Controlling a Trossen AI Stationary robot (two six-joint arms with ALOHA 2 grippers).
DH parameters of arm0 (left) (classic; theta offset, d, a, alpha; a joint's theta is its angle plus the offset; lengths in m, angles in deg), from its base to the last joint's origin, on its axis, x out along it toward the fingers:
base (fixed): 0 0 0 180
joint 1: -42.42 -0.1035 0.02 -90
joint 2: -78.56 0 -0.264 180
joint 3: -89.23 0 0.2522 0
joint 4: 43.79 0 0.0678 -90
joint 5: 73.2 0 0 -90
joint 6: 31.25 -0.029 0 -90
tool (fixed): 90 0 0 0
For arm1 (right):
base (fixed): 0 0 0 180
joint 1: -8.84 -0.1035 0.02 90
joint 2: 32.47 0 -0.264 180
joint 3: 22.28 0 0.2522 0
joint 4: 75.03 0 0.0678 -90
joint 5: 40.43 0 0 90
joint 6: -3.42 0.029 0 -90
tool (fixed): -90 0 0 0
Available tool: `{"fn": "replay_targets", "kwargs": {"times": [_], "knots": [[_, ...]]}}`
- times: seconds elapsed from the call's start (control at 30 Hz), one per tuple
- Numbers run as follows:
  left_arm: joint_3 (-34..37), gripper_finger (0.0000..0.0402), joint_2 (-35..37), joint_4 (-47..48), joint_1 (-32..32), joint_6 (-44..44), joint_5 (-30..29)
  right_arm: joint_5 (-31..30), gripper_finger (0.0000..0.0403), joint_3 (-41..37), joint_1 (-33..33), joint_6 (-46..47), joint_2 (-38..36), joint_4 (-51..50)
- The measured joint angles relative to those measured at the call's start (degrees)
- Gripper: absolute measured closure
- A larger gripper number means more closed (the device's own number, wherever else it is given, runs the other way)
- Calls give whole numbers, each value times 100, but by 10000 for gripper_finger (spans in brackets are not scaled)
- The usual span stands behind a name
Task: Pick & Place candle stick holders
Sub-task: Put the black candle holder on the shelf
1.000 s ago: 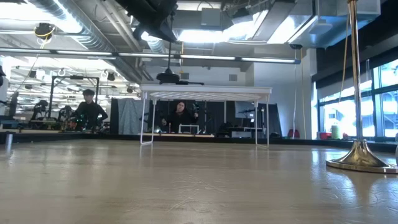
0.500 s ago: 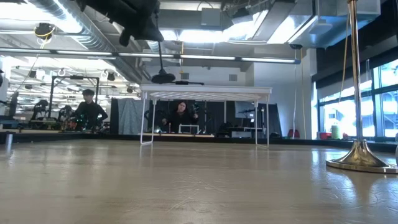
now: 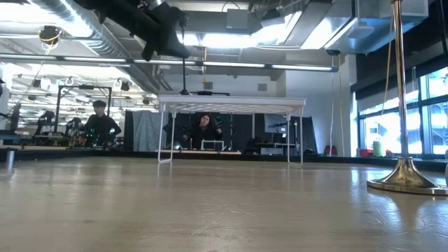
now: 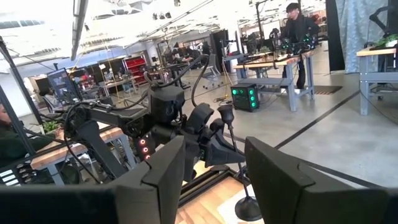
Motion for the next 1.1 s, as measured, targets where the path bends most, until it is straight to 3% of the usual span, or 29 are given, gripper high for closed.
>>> {"fn": "replay_targets", "kwargs": {"times": [0.5, 1.1], "knots": [[-233, 390, -34, 260, -44, -497, -58, -2, 231, 0, 45, -39, 0, -22], [-363, 390, -284, 409, -83, -514, 0, -2, 231, 0, 72, -42, 13, -23]]}}
